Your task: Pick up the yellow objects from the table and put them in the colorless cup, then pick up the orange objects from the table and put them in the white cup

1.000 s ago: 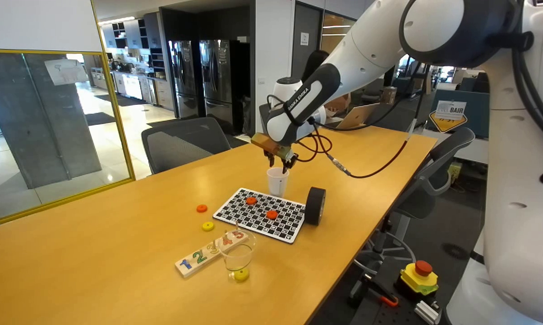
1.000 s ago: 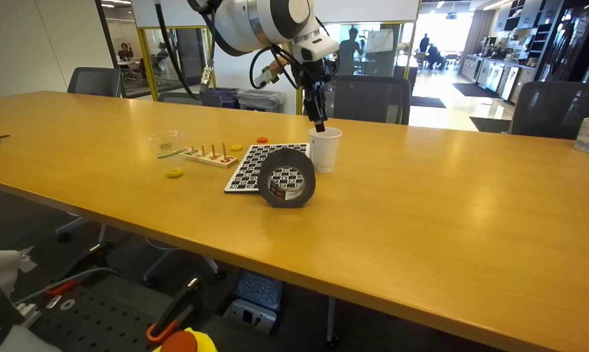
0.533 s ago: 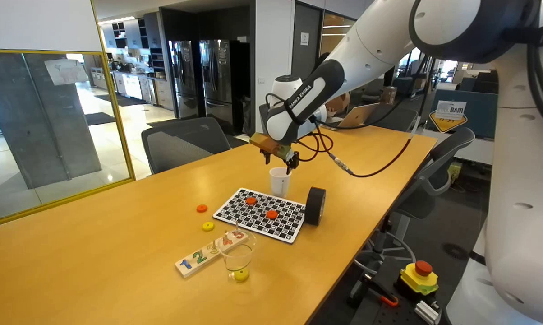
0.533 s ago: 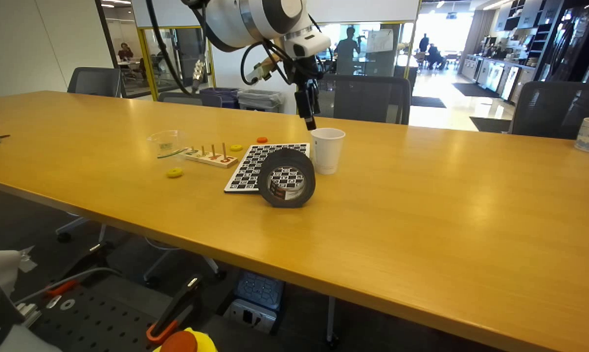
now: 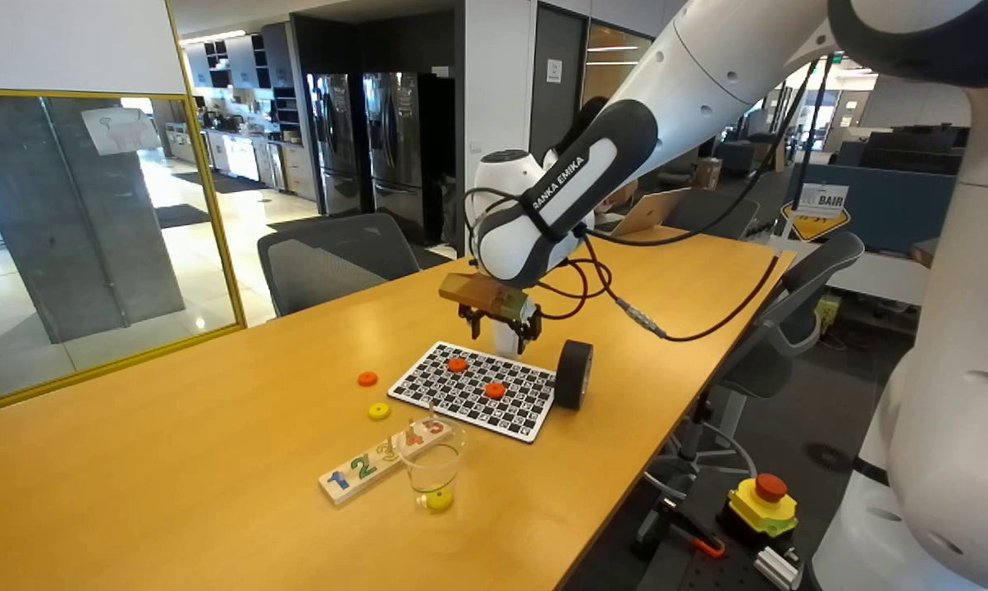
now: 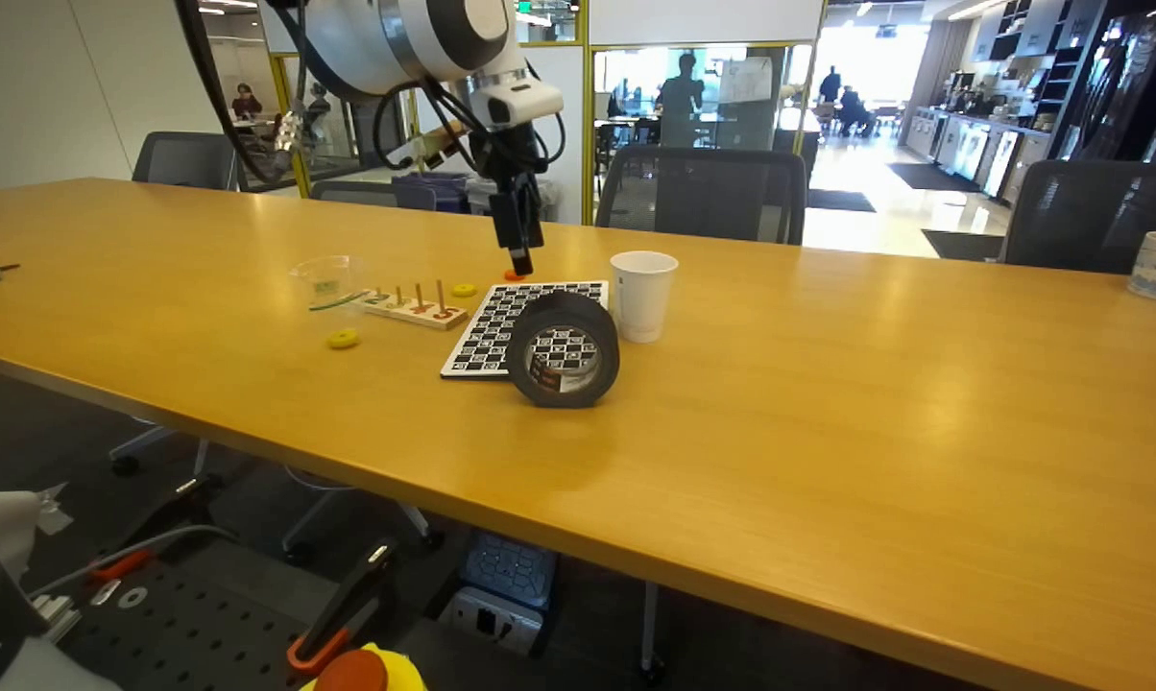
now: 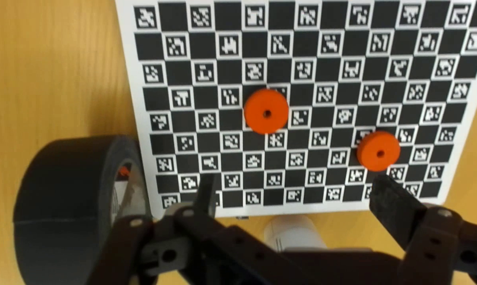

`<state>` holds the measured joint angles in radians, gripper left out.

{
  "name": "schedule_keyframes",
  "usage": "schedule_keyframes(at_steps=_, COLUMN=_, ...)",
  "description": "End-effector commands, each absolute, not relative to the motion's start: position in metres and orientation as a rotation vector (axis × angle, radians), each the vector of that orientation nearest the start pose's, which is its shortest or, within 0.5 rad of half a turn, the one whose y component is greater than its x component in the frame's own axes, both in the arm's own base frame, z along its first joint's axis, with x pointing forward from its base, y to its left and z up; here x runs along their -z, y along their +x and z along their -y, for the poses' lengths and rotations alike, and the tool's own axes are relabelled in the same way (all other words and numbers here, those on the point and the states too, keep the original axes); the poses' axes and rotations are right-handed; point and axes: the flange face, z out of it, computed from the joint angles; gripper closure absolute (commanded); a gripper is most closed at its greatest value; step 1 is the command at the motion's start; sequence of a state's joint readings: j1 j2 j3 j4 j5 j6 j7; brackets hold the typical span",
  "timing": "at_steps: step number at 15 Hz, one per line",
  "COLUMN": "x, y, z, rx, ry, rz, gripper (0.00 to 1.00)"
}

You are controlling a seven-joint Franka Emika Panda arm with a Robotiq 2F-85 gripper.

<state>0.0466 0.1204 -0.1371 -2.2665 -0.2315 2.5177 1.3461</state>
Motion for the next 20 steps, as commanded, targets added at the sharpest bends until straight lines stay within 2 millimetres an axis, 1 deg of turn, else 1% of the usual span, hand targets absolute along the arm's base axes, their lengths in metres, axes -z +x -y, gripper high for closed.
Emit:
schedule_keyframes(at_steps=1, x=-0.305, y=0.536, z=0.026, rx=0.217, ry=-2.623, rz=-1.808, gripper=0.00)
schedule_keyframes(at_steps=3, x=-0.291, y=0.537, z=0.021, rx=0.180, ry=-2.633, rz=-1.785, gripper=0.00)
schedule_keyframes(at_steps=5, x=-0.278, y=0.539, z=0.021, rx=0.146, ry=-2.644, rz=-1.778, gripper=0.00)
schedule_keyframes(at_steps=12, x=-0.241, y=0.543, z=0.041, rx=0.102, ry=-2.665, rz=-1.785, gripper=0.00)
schedule_keyframes(at_steps=16, x=-0.228, y=0.549, z=0.052, rx=0.096, ry=-2.656, rz=-1.768, gripper=0.00)
schedule_keyframes(at_steps=20, x=-0.224, y=0.557, z=0.060, rx=0.117, ry=-2.641, rz=-1.747, gripper=0.00)
